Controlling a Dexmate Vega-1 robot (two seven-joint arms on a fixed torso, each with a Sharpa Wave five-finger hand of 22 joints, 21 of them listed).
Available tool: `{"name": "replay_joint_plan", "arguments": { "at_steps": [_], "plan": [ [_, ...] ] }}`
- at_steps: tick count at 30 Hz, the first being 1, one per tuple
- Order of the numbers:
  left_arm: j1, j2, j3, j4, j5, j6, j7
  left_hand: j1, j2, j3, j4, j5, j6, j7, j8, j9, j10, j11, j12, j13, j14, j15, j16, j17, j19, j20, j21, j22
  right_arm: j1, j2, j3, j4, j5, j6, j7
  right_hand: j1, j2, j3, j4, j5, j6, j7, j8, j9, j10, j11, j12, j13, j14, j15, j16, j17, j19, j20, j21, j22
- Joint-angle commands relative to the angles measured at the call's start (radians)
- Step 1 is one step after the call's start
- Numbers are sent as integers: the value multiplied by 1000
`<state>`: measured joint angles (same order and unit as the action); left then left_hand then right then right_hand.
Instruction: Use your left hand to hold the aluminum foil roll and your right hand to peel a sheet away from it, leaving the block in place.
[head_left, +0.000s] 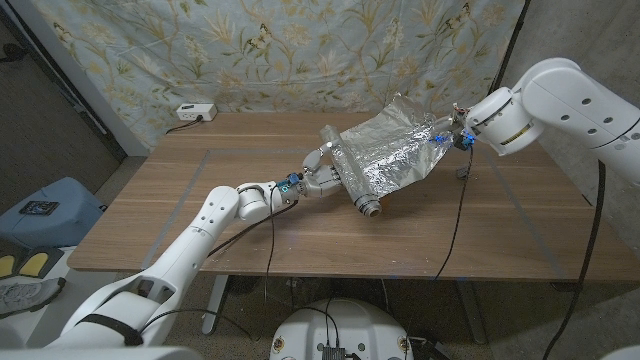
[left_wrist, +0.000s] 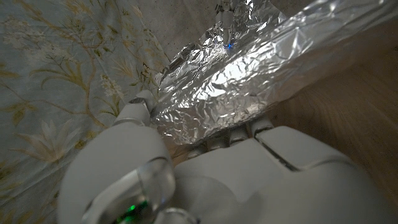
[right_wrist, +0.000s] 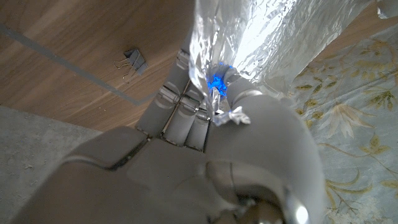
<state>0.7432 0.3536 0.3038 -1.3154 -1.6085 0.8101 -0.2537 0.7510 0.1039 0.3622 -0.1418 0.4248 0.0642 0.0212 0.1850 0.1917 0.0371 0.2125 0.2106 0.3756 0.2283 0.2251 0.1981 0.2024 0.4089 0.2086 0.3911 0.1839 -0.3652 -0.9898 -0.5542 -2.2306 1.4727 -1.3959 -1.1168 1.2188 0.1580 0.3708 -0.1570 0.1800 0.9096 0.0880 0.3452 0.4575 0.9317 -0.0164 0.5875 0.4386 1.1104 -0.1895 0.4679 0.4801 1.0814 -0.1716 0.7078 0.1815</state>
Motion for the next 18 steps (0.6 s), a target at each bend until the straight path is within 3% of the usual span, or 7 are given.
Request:
{"name": "replay_joint_plan", "arguments": {
  "at_steps": [1, 18],
  "plan": [
    [20, 21, -10, -33, -24, -6, 5, -7, -1, -5, -2, -2, 2, 1, 6, 2, 2, -1, 8, 2, 1, 1, -1, 2, 6, 0, -1, 6, 15, 7, -19, 45, 11, 0, 0, 13, -1, -4, -3, 6, 9, 2, -4, 6, 4, 2, -2, 3, 6, -6, -1, 4, -4, -2, 5, 0],
    [42, 51, -12, -61, -50, -9, 7, -7, 1, -9, -5, -6, 2, 2, 9, 2, 2, -1, 11, 0, 2, 1, 0, 1, 9, 0, -4, 6, 45, -4, -44, 78, 20, 0, 0, 15, -1, -5, -3, 6, 12, 3, -9, 8, 4, 2, -4, 5, 8, -7, -6, 7, -8, -2, 15, -1]
  ]
}}
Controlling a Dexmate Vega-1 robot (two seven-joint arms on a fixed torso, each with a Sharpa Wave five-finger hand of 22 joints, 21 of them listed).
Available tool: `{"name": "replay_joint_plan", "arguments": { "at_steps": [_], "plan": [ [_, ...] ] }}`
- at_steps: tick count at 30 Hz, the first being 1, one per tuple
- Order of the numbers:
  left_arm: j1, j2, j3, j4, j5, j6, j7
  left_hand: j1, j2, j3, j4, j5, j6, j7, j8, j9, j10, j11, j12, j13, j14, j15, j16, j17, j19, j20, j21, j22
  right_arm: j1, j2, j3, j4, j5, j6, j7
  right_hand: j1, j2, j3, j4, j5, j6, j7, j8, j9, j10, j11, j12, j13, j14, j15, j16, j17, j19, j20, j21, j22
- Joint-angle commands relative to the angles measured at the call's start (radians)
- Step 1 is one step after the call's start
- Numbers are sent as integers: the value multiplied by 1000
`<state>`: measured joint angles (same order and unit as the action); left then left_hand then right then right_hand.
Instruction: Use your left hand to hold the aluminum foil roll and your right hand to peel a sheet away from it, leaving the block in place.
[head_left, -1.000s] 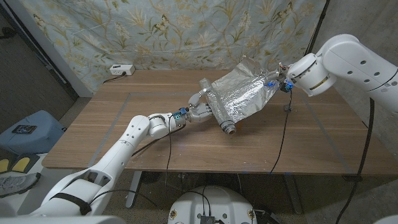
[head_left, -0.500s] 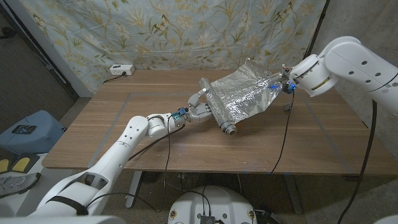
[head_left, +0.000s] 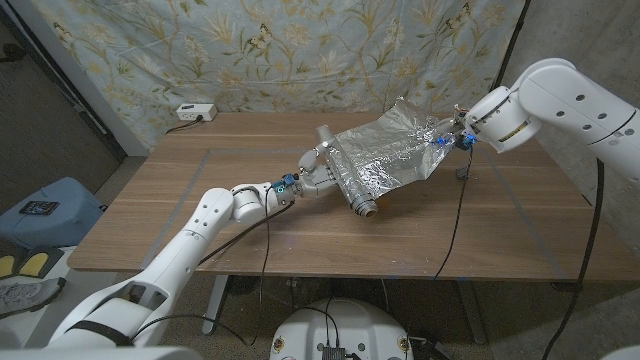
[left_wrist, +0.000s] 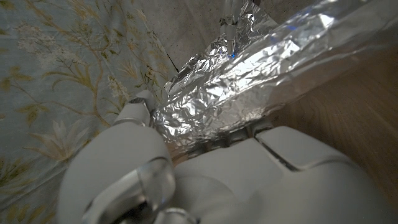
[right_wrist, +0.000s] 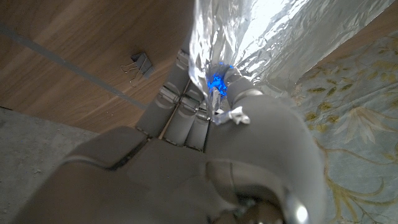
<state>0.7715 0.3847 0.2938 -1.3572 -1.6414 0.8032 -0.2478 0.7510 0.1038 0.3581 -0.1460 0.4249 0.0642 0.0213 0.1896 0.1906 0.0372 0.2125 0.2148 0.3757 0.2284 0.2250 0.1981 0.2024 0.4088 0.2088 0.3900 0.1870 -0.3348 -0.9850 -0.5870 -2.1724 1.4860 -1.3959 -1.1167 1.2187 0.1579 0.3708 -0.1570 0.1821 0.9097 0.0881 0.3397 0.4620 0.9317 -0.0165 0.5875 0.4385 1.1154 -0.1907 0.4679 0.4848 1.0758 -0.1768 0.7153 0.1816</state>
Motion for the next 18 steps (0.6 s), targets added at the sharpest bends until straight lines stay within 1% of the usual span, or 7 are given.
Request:
{"name": "replay_joint_plan", "arguments": {
  "at_steps": [1, 6, 9, 14, 18],
  "plan": [
    [14, 21, -1, -21, -17, -2, -1, -7, 2, -5, -1, -6, 1, 3, 4, 3, 2, -1, 7, 0, 2, 1, 0, 1, 9, 0, -3, 3, 16, -10, -12, 20, 7, 0, 0, 15, -1, -5, -3, 4, 12, 2, -4, 3, 4, 2, -4, 5, 4, -6, -6, 3, -3, 3, 8, -1],
    [21, 30, -2, -33, -23, -4, -1, -7, 1, -6, -1, -7, 2, 1, 5, 3, 3, -2, 8, -1, 3, 1, 0, 1, 11, -1, -4, 3, 24, -17, -19, 23, 11, 0, 0, 16, 0, -5, -3, 4, 12, 2, -6, 4, 3, 1, -5, 6, 4, -5, -8, 4, -5, 3, 11, -1],
    [28, 35, -3, -41, -28, -6, -1, -7, 2, -7, -1, -7, 1, 4, 5, 3, 1, -1, 8, -1, 3, 1, 0, 1, 11, 0, -4, 3, 27, -22, -21, 24, 14, 0, 0, 17, -1, -5, -4, 4, 12, 2, -6, 5, 3, 1, -6, 5, 3, -6, -9, 4, -5, 3, 13, -1],
    [43, 46, -8, -61, -39, -10, 3, -6, 2, -7, -2, -8, 2, -1, 6, 3, 3, -1, 9, -1, 3, 1, 0, 1, 11, 0, -5, 3, 30, -29, -23, 27, 19, 0, 0, 18, -1, -6, -4, 4, 13, 3, -7, 6, 2, 0, -7, 6, 4, -6, -10, 5, -6, 3, 15, -1],
    [55, 57, -11, -76, -47, -14, 13, -6, 3, -8, -2, -9, 2, 10, 6, 3, 2, -1, 10, -2, 4, 1, 0, 1, 10, 0, -7, 3, 30, -28, -23, 29, 19, 0, 0, 18, -1, -6, -3, 4, 13, 1, -8, 8, 1, 0, -8, 7, 4, -5, -12, 6, -8, 3, 18, -1]
  ]
}}
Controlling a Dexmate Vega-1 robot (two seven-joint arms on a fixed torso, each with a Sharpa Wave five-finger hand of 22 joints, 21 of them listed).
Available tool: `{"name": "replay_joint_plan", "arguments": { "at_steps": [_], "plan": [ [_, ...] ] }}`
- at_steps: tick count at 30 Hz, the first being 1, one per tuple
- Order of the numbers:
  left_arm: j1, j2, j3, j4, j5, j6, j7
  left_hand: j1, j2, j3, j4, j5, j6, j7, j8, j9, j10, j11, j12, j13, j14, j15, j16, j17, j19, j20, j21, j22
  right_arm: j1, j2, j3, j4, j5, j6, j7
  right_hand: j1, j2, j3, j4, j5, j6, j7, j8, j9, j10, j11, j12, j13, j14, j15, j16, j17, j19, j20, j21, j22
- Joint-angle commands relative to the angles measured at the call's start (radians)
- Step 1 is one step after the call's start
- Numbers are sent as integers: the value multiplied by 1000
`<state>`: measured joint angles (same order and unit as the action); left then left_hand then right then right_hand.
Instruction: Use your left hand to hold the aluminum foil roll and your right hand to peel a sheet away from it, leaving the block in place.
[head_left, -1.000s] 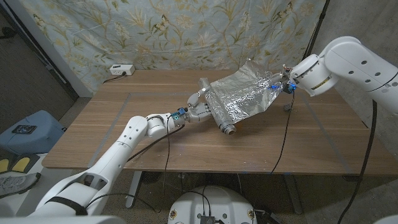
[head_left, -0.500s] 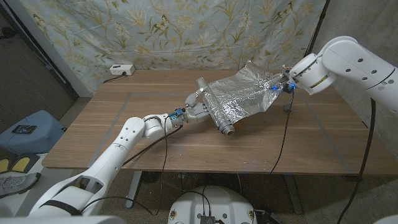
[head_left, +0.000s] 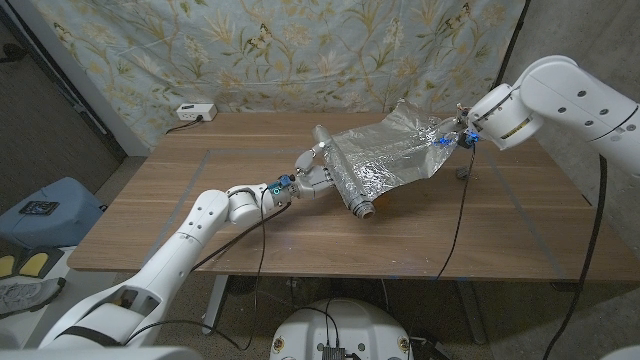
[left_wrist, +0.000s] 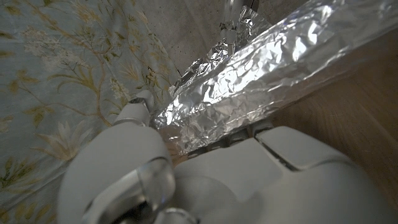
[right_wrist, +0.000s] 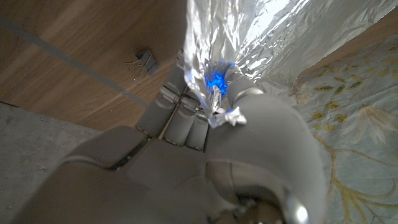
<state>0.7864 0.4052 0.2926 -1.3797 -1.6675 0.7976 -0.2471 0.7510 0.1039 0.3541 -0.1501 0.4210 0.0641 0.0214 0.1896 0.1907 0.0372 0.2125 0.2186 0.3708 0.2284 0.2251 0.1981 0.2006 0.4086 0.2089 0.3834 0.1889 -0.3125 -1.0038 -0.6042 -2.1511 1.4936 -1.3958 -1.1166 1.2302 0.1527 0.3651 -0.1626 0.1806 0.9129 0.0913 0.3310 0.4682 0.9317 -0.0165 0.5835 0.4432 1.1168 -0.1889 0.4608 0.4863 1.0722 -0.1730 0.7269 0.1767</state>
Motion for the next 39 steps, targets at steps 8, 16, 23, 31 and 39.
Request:
{"name": "replay_joint_plan", "arguments": {
  "at_steps": [8, 16, 23, 31, 39],
  "plan": [
    [48, 49, -10, -67, -34, -12, 12, -5, 6, -6, 1, -7, 1, 10, 6, 3, 0, 0, 7, 2, 2, 1, 0, 3, 9, 0, -3, 1, 1, -9, 1, 19, 12, 0, 0, 7, 4, -1, 3, 6, 12, -2, -2, 1, 3, 0, -5, 2, 3, -6, -8, 6, -4, -1, 11, 3],
    [62, 68, -14, -87, -48, -14, 11, -5, 4, -8, 0, -8, 3, 5, 8, 2, 0, -2, 8, 0, 2, 1, -1, 2, 13, -1, -4, 1, 14, -6, -13, 39, 13, 0, 0, 7, 4, -2, 3, 6, 12, -2, -4, 3, 3, 0, -5, 4, 4, -8, -10, 8, -7, -2, 16, 3],
    [70, 80, -16, -97, -64, -13, 12, -5, 5, -9, 0, -9, 2, 8, 7, 2, 0, -1, 9, 0, 3, 1, 0, 2, 12, 0, -6, 1, 26, -6, -25, 54, 17, 0, 0, 7, 4, -3, 4, 6, 12, -2, -6, 5, 3, -1, -6, 4, 4, -10, -12, 9, -10, -2, 19, 3],
    [76, 93, -18, -94, -82, -7, 8, -5, 7, -11, 0, -10, 1, 8, 7, 2, 0, 0, 10, -1, 2, 1, -1, 2, 12, 0, -9, 2, 57, -4, -60, 71, 24, 0, 0, 8, 5, -3, 4, 7, 12, -1, -8, 6, 1, 0, -8, 5, 6, -10, -13, 11, -11, -2, 23, 3],
    [100, 109, -41, -120, -140, -15, 108, 66, 66, 74, -14, 27, 204, 61, 54, 3, 167, -24, 72, -6, 106, -17, 26, 3, 105, -15, 17, 1, 79, 19, -86, 86, 15, 0, 0, 8, 5, -3, 4, 7, 12, -1, -10, 7, 1, 2, -9, 7, 5, -9, -16, 12, -14, -2, 26, 2]
  ]
}}
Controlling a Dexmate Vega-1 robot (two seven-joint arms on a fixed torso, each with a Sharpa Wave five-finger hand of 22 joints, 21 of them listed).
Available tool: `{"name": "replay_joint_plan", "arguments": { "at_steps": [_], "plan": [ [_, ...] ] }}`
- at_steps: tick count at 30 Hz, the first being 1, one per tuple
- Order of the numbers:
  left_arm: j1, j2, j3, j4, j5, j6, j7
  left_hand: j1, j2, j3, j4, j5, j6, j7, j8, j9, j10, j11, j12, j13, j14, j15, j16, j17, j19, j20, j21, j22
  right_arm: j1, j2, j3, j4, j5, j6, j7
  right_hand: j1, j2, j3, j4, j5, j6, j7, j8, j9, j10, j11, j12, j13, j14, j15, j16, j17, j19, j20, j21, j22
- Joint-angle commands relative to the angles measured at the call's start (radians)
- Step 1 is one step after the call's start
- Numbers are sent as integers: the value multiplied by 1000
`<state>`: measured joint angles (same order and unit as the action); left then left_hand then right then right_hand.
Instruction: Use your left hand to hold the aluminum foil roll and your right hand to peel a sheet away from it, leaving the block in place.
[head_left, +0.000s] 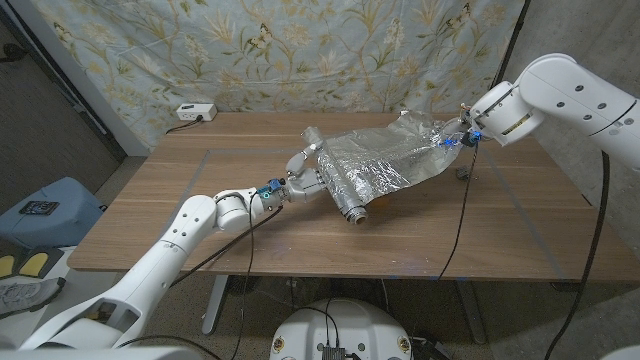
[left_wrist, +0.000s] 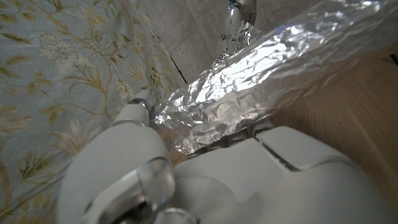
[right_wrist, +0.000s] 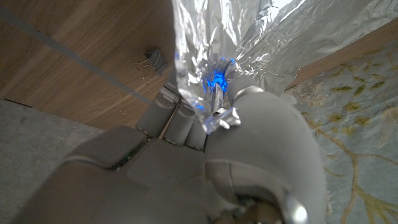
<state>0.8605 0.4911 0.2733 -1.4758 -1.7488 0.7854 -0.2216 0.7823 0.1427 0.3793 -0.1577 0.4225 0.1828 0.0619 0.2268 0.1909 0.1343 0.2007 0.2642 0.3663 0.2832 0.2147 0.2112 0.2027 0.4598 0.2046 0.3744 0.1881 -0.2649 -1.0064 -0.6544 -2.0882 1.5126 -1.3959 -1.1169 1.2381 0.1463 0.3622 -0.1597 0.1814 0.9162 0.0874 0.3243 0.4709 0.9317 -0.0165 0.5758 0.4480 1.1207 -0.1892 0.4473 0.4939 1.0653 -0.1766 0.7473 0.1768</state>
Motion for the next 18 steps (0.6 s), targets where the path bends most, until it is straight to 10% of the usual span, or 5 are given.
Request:
{"name": "replay_joint_plan", "arguments": {
  "at_steps": [1, 18],
  "plan": [
    [27, 25, -23, -24, -61, -5, 84, 43, 25, 60, -7, 31, 105, 26, 18, 2, 90, -17, 32, -2, 70, -9, 17, 0, 60, -13, 28, 2, 34, 24, -40, 24, -6, 0, 0, 0, 11, -1, 1, 6, 9, 3, -4, 4, 0, 2, -2, 2, 1, -9, -3, 5, -7, 2, 6, 2],
    [58, 32, -56, -38, -92, -61, 133, 56, 12, 86, -5, 46, 165, 37, 19, 2, 159, -43, 53, -2, 120, -19, 23, -2, 81, -24, 34, 1, 81, 47, -102, 53, 0, 0, 0, -8, 12, -4, 7, 6, 8, -6, -12, 4, 0, 1, -5, 1, 0, -7, -11, 8, -10, 1, 17, 1]
  ]
}}
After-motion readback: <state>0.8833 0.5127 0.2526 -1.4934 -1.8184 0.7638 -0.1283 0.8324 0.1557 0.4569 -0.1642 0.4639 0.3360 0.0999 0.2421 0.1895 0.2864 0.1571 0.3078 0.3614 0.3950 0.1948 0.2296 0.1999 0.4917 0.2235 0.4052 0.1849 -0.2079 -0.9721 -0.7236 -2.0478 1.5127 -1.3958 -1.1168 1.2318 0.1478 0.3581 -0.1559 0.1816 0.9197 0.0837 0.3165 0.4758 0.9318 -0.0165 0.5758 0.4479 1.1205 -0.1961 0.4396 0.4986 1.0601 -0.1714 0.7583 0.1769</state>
